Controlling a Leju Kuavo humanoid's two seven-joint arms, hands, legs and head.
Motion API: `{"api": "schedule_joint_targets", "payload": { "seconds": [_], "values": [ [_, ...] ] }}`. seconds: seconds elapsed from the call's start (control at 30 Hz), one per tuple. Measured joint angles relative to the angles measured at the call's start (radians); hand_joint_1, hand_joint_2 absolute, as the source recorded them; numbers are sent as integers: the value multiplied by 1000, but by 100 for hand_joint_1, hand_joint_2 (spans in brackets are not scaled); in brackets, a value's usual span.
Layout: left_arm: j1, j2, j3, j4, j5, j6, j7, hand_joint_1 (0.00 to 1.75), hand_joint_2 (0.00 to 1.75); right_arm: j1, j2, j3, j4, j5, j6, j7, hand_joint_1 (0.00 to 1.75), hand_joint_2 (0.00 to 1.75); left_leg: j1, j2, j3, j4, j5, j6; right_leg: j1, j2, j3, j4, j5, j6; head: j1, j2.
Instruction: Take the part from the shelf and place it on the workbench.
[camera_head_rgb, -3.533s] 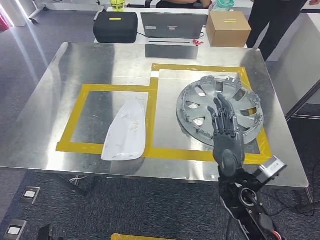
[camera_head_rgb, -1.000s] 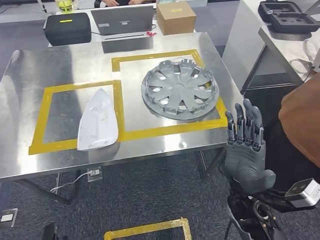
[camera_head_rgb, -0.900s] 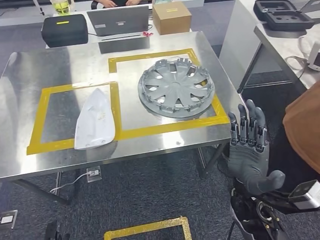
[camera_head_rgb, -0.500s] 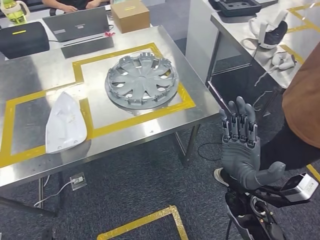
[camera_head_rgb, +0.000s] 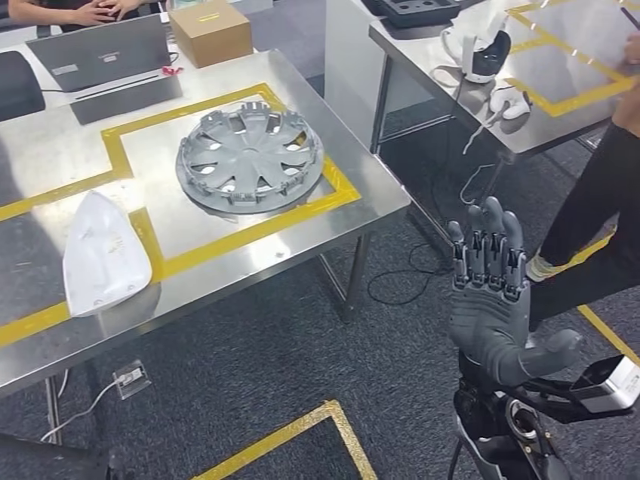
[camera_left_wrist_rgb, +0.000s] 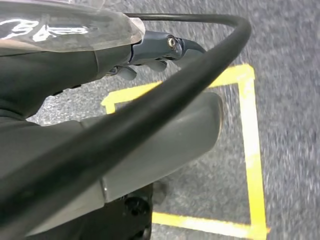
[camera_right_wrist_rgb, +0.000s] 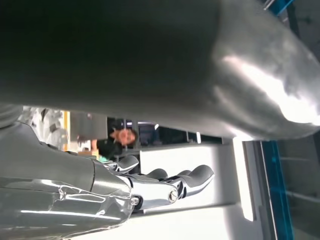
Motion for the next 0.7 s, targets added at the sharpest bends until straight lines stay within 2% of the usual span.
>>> {"api": "schedule_joint_targets", "payload": {
  "seconds": [0.07, 0.1, 0.13, 0.2, 0.23, 0.27, 0.33, 0.37, 0.4, 0.43, 0.47, 0.5, 0.57, 0.6, 0.63, 0.7],
  "values": [
    [-1, -1, 0, 0, 0, 0, 0, 0, 0, -1, 0, 0, 0, -3, 1, 0, 0, 0, -5, 19, 2, 1, 0, -3, 11, -45, 74, -143, 45, -15, 7, 0],
    [-2, -1, 0, 0, 0, -1, 0, 0, 0, -2, 0, 0, 0, -5, 2, -1, 0, 0, -7, 29, 1, 3, 0, -6, 17, -60, 90, -182, 50, -23, 11, 0],
    [-2, -1, 0, 0, 0, -1, 0, 0, 0, -2, 0, -1, 0, -6, 3, -1, 0, 0, -9, 40, -1, 4, 1, -9, 21, -65, 91, -196, 46, -29, 12, 0],
    [-3, -1, 0, 0, 0, -1, 0, 0, 0, 0, 0, -1, 1, -8, 4, -2, 0, 0, -12, 56, -3, 7, -2, -18, 17, -42, 89, -204, 50, -39, 12, 0],
    [-4, 0, 0, 0, 0, -1, -1, 0, 0, 1, 0, -1, 1, -9, 5, -2, 0, 0, -11, 39, -7, 20, -13, -23, 13, -30, 90, -208, 55, -44, 10, 0],
    [-5, 1, 0, 0, 0, -1, -1, 0, 0, 0, 0, -2, 1, -9, 5, -2, 0, 0, -10, 11, -22, 55, -37, -29, 9, -20, 91, -211, 61, -49, 6, 0],
    [-5, 2, 0, 0, 0, -2, -2, 0, 0, -1, 0, -1, 2, -10, 6, -2, 0, 0, -7, -51, -82, 189, -111, -36, 6, 1, 86, -213, 70, -57, -6, 0],
    [-3, 2, 0, 0, 0, -2, -3, 0, 0, 1, 0, -1, 3, -11, 6, -2, 0, 0, -5, -63, -119, 267, -143, -37, 6, 13, 81, -212, 74, -59, -13, 0],
    [-1, 2, 0, 0, 1, -2, -3, 0, 0, 3, 0, -1, 4, -11, 6, -2, 0, 0, -4, -67, -146, 321, -157, -39, 6, 26, 78, -211, 76, -60, -17, 0],
    [2, 2, 0, 0, 1, -2, -3, 0, 0, 5, 0, -2, 5, -11, 6, -3, 0, 0, -3, -67, -156, 336, -149, -39, 6, 40, 76, -209, 77, -59, -21, 0],
    [3, 2, 0, 0, 1, -2, -3, 0, 0, 8, 0, -2, 7, -12, 6, -3, 0, 0, -2, -69, -143, 305, -119, -39, 6, 55, 75, -207, 78, -59, -25, 0],
    [4, 2, 0, 0, 1, -2, -4, 0, 0, 9, 0, -2, 8, -12, 6, -4, 0, 0, 0, -77, -113, 238, -76, -38, 6, 69, 75, -203, 77, -57, -29, 0],
    [4, 4, 0, 0, 1, -2, -4, 0, 0, 10, 0, -2, 8, -11, 7, -4, 0, 0, 6, -121, -49, 88, -11, -34, 7, 95, 67, -191, 75, -52, -38, 0],
    [4, 5, 0, 0, 2, -2, -4, 0, 0, 10, 0, -3, 8, -10, 8, -5, 0, 0, 8, -139, -33, 46, 2, -32, 7, 106, 61, -186, 74, -47, -39, 0],
    [4, 5, 0, 0, 3, -2, -5, 0, 0, 11, 0, -4, 8, -9, 9, -5, 0, 0, 8, -148, -27, 29, 2, -30, 6, 117, 55, -182, 75, -42, -39, 0],
    [4, 2, 0, 0, 7, -2, -5, 0, 0, 14, 0, -8, 8, -5, 12, -5, 0, 0, 9, -126, -27, 25, 4, -22, 3, 137, 43, -180, 78, -30, -36, 0]
  ]
}}
